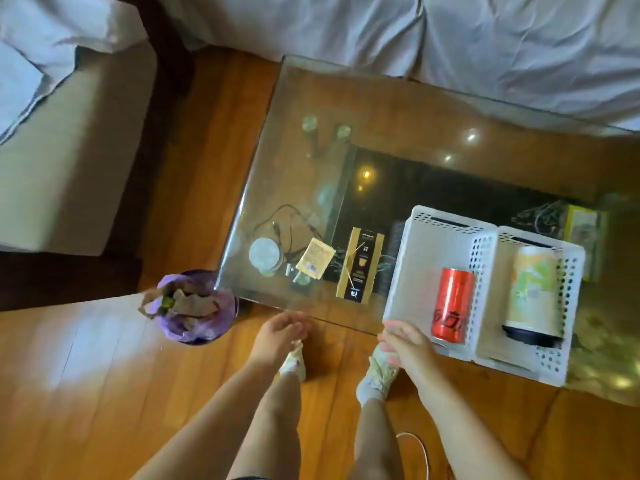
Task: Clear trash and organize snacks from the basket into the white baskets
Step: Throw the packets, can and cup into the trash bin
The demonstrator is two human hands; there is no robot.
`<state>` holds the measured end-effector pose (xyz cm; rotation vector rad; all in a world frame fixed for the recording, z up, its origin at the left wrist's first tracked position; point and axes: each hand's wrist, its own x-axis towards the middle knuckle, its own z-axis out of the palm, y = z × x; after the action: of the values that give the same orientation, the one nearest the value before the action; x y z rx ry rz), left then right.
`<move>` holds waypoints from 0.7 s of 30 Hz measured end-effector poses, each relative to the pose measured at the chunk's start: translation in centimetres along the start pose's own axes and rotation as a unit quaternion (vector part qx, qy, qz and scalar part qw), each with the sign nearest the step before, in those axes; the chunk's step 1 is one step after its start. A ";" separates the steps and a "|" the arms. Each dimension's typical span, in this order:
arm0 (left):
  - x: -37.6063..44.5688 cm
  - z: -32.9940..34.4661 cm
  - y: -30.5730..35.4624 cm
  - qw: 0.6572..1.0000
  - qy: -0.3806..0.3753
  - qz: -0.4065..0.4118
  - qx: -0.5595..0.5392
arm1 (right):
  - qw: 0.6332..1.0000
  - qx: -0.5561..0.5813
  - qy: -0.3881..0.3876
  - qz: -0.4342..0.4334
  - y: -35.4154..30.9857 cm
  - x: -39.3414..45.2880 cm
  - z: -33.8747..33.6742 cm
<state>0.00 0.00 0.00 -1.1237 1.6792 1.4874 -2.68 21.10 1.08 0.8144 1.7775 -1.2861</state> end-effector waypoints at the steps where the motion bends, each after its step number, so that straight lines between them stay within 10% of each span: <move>1: 1.9 0.1 0.3 0.999 0.004 0.026 0.021 | 1.000 -0.007 0.006 -0.018 -0.3 1.4 0.9; 12: 13.7 1.1 2.4 0.944 0.149 0.145 0.255 | 0.974 -0.100 0.200 -0.044 -1.2 11.4 8.8; 21: 16.4 1.7 1.3 0.924 0.186 0.154 0.295 | 0.964 -0.152 0.216 -0.022 0.7 13.9 9.6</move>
<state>-8.64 -1.49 -14.08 -0.8578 2.4429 0.8398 -6.79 12.90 -13.13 0.9289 2.2788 -0.8675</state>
